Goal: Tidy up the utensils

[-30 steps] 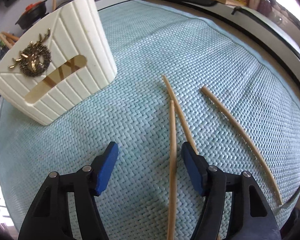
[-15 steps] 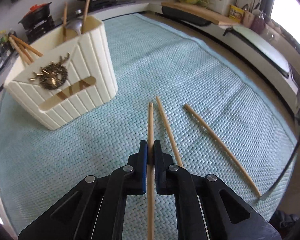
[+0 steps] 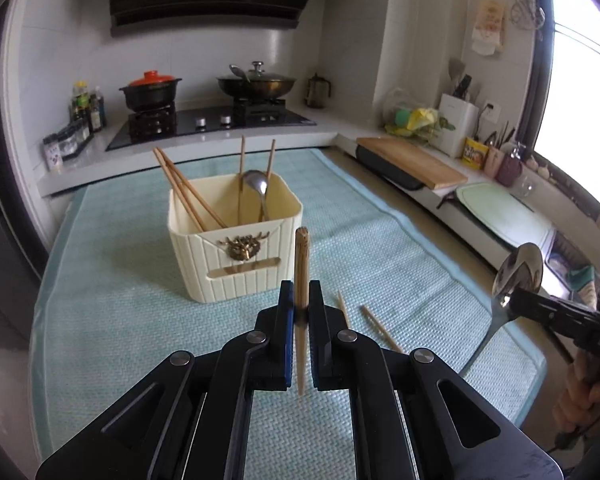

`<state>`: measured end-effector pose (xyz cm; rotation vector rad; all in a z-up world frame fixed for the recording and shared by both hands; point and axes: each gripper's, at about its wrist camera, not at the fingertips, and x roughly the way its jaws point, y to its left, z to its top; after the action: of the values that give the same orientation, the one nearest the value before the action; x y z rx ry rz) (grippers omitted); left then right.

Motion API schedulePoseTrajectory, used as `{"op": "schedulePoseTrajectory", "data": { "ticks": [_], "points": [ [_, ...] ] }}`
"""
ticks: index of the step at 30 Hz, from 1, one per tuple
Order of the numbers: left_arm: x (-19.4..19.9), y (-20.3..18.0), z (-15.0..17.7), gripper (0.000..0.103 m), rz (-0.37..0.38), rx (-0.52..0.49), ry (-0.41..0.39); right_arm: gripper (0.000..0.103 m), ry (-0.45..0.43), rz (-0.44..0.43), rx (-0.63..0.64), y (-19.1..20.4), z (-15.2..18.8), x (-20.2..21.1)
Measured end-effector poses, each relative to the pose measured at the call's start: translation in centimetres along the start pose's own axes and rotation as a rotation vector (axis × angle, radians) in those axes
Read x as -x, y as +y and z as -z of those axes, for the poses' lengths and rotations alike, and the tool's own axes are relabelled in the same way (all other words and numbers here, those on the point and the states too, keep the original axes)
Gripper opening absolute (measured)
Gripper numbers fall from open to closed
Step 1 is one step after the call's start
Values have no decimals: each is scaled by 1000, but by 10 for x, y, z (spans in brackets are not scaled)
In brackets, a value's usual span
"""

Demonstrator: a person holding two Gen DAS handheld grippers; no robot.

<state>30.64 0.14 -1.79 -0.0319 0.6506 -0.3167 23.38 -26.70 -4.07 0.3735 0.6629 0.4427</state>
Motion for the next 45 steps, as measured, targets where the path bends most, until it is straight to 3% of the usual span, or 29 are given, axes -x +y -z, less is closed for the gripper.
{"op": "schedulePoseTrajectory", "data": {
  "ticks": [14,35,39,45],
  "points": [
    [31,16,5,4,7,55,-73,3,-25,-2,105,39,-19,-2],
    [38,29,14,4,-15,76,-60,0,-15,-39,105,41,-25,-3],
    [46,36,12,4,-36,79,-73,5,31,-29,69,28,-22,-11],
    [64,61,9,4,-96,100,-105,11,209,-9,155,32,10,-38]
  ]
}}
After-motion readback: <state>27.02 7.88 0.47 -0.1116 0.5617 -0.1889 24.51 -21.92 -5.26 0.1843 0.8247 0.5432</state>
